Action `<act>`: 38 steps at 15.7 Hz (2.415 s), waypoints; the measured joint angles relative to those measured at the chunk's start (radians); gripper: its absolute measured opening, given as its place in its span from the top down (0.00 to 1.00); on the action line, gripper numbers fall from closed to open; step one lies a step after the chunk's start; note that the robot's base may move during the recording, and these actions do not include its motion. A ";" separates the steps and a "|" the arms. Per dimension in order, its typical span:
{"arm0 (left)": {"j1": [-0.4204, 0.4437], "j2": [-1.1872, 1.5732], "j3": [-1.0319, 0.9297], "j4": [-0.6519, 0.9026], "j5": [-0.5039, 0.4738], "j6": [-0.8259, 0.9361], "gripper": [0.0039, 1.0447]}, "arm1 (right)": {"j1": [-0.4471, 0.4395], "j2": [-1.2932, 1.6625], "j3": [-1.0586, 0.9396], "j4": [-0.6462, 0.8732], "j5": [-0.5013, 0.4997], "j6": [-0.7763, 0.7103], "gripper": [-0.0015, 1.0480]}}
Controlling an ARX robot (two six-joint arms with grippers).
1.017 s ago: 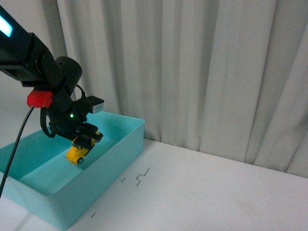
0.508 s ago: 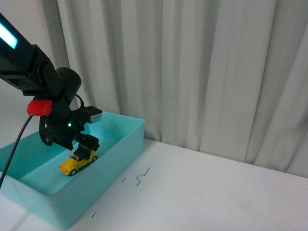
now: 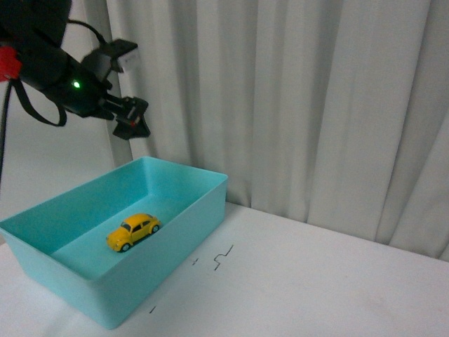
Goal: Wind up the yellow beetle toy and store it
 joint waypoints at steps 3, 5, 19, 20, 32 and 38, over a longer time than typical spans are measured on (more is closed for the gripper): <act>0.064 -0.272 -0.248 0.364 0.200 -0.152 0.18 | 0.000 0.000 0.000 0.000 0.001 0.000 0.06; 0.002 -0.551 -0.537 0.675 0.213 -0.365 0.41 | 0.000 0.000 0.000 0.000 0.000 0.000 0.06; -0.452 -1.166 -1.181 0.674 -0.219 -0.475 0.99 | 0.000 0.000 0.000 0.000 0.000 0.000 0.06; -0.456 -1.194 -1.188 0.656 -0.222 -0.475 0.99 | 0.000 0.000 0.000 0.000 0.000 0.000 0.06; -0.448 -1.490 -1.244 0.433 -0.232 -0.475 0.99 | 0.000 0.000 0.000 0.000 0.000 0.000 0.06; -0.448 -1.705 -1.242 0.221 -0.231 -0.474 0.99 | 0.000 0.000 0.000 -0.001 0.000 0.000 0.06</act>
